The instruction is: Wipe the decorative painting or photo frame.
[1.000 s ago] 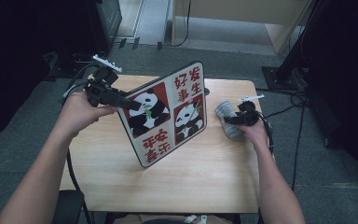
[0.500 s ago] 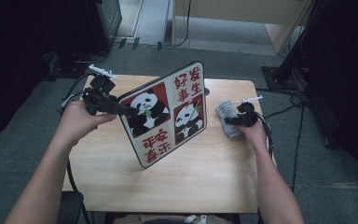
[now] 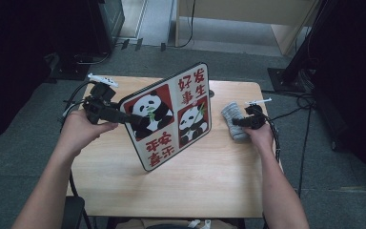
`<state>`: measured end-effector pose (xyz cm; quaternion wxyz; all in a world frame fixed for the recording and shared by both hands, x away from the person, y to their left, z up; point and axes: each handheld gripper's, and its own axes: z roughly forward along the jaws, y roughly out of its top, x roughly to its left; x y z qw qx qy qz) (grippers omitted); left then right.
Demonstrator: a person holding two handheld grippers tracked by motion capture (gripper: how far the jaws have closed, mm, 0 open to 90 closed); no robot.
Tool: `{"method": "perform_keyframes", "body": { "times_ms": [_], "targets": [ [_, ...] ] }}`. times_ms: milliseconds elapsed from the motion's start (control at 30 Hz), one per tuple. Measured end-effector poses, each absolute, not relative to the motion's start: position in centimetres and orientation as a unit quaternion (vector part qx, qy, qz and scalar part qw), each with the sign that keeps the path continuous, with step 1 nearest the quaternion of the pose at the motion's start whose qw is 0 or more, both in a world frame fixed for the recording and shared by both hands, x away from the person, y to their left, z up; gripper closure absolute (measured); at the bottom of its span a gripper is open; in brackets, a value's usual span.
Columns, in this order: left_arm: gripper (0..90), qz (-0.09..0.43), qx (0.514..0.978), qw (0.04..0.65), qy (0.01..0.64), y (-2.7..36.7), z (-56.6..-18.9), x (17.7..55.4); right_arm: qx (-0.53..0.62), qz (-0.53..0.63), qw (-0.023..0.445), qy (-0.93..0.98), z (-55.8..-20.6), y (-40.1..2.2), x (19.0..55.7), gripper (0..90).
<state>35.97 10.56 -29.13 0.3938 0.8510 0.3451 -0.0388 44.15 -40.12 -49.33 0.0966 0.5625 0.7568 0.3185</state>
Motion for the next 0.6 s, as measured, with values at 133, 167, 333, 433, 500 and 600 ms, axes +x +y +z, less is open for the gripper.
{"method": "perform_keyframes", "body": {
  "times_ms": [133,167,333,433,500,600],
  "targets": [
    [35.9,-0.039,0.850,0.397,0.344,10.7,-29.5,35.7,0.561,0.313,0.097,0.761,-48.9,-40.0,44.1,69.4],
    [35.9,-0.039,0.850,0.398,0.343,10.7,-29.6,35.7,0.557,0.313,0.099,0.763,-48.7,-40.1,44.1,69.6],
    [36.4,-0.040,0.846,0.406,0.343,10.9,-30.2,35.4,0.559,0.316,0.097,0.761,-47.9,-40.3,43.8,70.0],
    [37.2,-0.040,0.847,0.407,0.341,10.8,-30.7,35.3,0.556,0.322,0.097,0.760,-47.3,-40.3,43.6,70.0],
    [38.5,-0.037,0.847,0.407,0.339,10.7,-31.1,35.1,0.551,0.325,0.094,0.763,-46.8,-40.3,43.4,70.0],
    [40.6,-0.034,0.847,0.409,0.338,10.8,-31.5,34.9,0.543,0.328,0.096,0.767,-46.2,-40.0,43.1,69.9]
  ]
}}
